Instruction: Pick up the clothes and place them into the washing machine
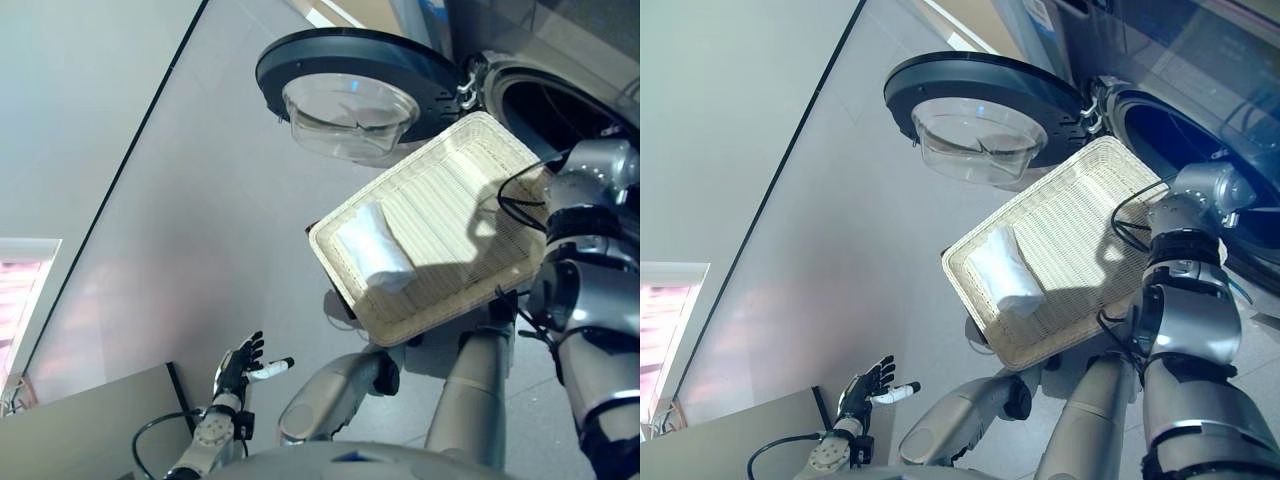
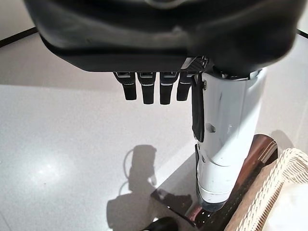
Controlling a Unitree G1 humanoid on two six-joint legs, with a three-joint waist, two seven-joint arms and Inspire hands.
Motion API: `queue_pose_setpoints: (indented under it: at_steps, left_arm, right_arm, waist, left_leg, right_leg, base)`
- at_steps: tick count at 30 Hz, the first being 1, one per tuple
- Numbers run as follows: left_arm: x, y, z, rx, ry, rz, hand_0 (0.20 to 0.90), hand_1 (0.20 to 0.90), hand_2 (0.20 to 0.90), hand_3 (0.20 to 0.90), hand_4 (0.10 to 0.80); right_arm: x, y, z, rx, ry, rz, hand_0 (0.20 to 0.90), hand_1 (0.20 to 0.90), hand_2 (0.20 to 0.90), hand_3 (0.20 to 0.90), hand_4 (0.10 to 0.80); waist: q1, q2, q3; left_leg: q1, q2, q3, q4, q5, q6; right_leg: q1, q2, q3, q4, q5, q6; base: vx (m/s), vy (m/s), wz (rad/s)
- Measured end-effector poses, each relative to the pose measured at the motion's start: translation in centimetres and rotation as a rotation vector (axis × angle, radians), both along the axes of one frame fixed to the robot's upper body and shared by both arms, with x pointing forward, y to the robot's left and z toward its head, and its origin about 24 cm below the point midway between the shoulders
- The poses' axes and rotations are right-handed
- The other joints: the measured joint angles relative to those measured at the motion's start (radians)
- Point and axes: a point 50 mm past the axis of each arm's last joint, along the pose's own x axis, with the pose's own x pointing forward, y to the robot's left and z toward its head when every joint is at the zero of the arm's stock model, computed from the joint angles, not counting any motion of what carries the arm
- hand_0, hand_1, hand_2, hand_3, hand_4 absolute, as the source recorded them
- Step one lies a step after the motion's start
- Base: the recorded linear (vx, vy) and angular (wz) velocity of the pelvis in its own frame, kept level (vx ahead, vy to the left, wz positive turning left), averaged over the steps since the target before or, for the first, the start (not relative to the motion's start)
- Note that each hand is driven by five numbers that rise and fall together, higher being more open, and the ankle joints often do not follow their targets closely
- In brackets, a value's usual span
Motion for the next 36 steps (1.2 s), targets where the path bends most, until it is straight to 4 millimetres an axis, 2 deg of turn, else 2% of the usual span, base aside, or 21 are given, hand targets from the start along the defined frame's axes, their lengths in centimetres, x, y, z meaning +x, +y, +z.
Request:
queue_pose_setpoints:
  at_steps: [1,5,7,9,13,15,16,22,23,26,29,31,36]
  left_arm:
    - [0.0,0.0,0.0,0.000,0.002,0.000,0.900,0.900,0.900,0.900,0.800]
    - [0.1,0.2,0.0,0.001,-0.004,0.015,0.900,0.900,0.900,0.900,0.800]
    - [0.0,0.3,0.0,0.005,-0.003,0.023,0.900,0.900,0.900,0.900,0.800]
    - [0.1,0.2,0.1,0.004,-0.006,0.025,0.900,0.900,0.900,0.900,0.800]
    - [0.4,0.2,0.1,0.006,-0.015,0.025,0.900,0.900,0.900,0.900,0.800]
    - [0.3,0.2,0.1,0.013,-0.014,0.014,0.900,0.900,0.900,0.900,0.800]
    - [0.2,0.3,0.1,0.020,-0.010,0.014,0.900,0.900,0.900,0.900,0.800]
    - [0.5,1.6,0.2,0.046,-0.014,0.066,0.900,0.900,0.900,0.900,0.800]
    - [0.5,1.7,0.2,0.052,-0.015,0.065,0.900,0.900,0.900,0.900,0.800]
    - [0.8,2.5,0.5,0.075,-0.029,0.079,0.900,0.900,0.900,0.900,0.800]
    - [1.3,3.4,0.8,0.109,-0.045,0.077,0.900,0.900,0.900,0.900,0.800]
    - [1.6,3.8,1.0,0.125,-0.055,0.076,0.900,0.900,0.900,0.900,0.800]
    - [3.2,4.8,1.9,0.171,-0.096,0.049,0.900,0.900,0.900,0.900,0.800]
  right_arm:
    - [0.1,0.1,-0.2,-0.003,0.021,0.009,0.900,0.900,0.900,0.900,0.800]
    - [0.7,0.2,-3.2,-0.068,0.242,0.091,0.900,0.900,0.900,0.900,0.800]
    - [1.2,0.9,-4.5,-0.092,0.317,0.153,0.900,0.900,0.900,0.900,0.800]
    - [1.4,1.5,-6.0,-0.125,0.388,0.203,0.900,0.900,0.900,0.900,0.800]
    - [1.5,2.8,-9.5,-0.262,0.595,0.344,0.900,0.900,0.900,0.900,0.800]
    - [1.8,3.7,-10.4,-0.342,0.682,0.412,0.900,0.900,0.900,0.900,0.800]
    - [2.2,4.7,-11.0,-0.399,0.726,0.463,0.900,0.900,0.900,0.900,0.800]
    - [2.6,6.0,-12.0,-0.643,0.934,0.572,0.900,0.900,0.900,0.900,0.800]
    - [2.6,6.0,-12.1,-0.691,0.971,0.587,0.900,0.900,0.900,0.900,0.800]
    - [2.7,7.2,-13.4,-0.781,1.068,0.666,0.900,0.900,0.900,0.900,0.800]
    - [2.8,8.9,-14.6,-0.814,1.111,0.716,0.900,0.900,0.900,0.900,0.800]
    - [2.8,9.5,-15.0,-0.817,1.108,0.736,0.900,0.900,0.900,0.900,0.800]
    - [2.5,9.4,-15.6,-0.803,1.125,0.740,0.900,0.900,0.900,0.900,0.800]
  waist:
    - [-0.004,-0.002,0.002]
    - [-0.033,-0.024,0.021]
    - [-0.043,-0.040,0.036]
    - [-0.050,-0.054,0.047]
    - [-0.049,-0.093,0.079]
    - [-0.044,-0.106,0.089]
    - [-0.040,-0.119,0.100]
    - [-0.015,-0.163,0.125]
    - [-0.013,-0.165,0.125]
    - [0.001,-0.196,0.126]
    - [0.035,-0.249,0.124]
    - [0.043,-0.269,0.126]
    - [0.092,-0.310,0.132]
  left_leg:
    - [-0.001,0.001,-0.002,0.003,-0.001,0.002]
    - [-0.004,0.017,-0.010,0.025,-0.008,0.011]
    - [-0.008,0.027,-0.016,0.040,-0.016,0.022]
    - [-0.013,0.037,-0.026,0.050,-0.016,0.023]
    - [-0.031,0.058,-0.052,0.085,-0.021,0.010]
    - [-0.043,0.065,-0.072,0.094,-0.018,0.003]
    - [-0.044,0.069,-0.078,0.102,-0.017,0.000]
    - [-0.046,0.085,-0.128,0.135,-0.020,-0.013]
    - [-0.045,0.087,-0.139,0.137,-0.020,-0.013]
    - [-0.037,0.094,-0.175,0.145,-0.018,-0.017]
    - [-0.039,0.102,-0.197,0.149,-0.018,-0.026]
    - [-0.041,0.102,-0.221,0.152,-0.016,-0.031]
    - [-0.073,0.102,-0.276,0.170,-0.011,-0.039]
  right_leg:
    - [0.001,0.001,-0.001,-0.001,0.000,0.000]
    - [0.016,0.014,-0.010,-0.016,0.011,-0.005]
    - [0.019,0.026,-0.012,-0.016,0.013,-0.012]
    - [0.025,0.032,-0.026,-0.016,0.015,-0.021]
    - [0.035,0.042,-0.059,-0.005,0.013,-0.040]
    - [0.035,0.044,-0.081,-0.006,0.016,-0.051]
    - [0.042,0.047,-0.089,-0.003,0.017,-0.056]
    - [0.092,0.053,-0.144,-0.027,0.023,-0.074]
    - [0.105,0.052,-0.159,-0.032,0.027,-0.070]
    - [0.141,0.054,-0.194,-0.055,0.030,-0.076]
    - [0.161,0.059,-0.221,-0.073,0.034,-0.084]
    - [0.178,0.057,-0.246,-0.083,0.036,-0.085]
    - [0.198,0.050,-0.314,-0.099,0.033,-0.093]
  base:
    - [-0.031,-0.025,-0.01]
    - [-0.073,-0.069,-0.06]
    - [-0.071,-0.075,-0.07]
    - [-0.073,-0.077,0.06]
    - [-0.037,-0.065,0.18]
    - [-0.006,-0.047,0.24]
    - [0.000,-0.052,0.21]
    - [0.015,-0.059,0.19]
    - [0.011,-0.080,0.21]
    - [0.009,-0.084,0.25]
    - [0.003,-0.064,0.18]
    - [0.009,-0.087,0.32]
    - [0.040,-0.065,0.39]
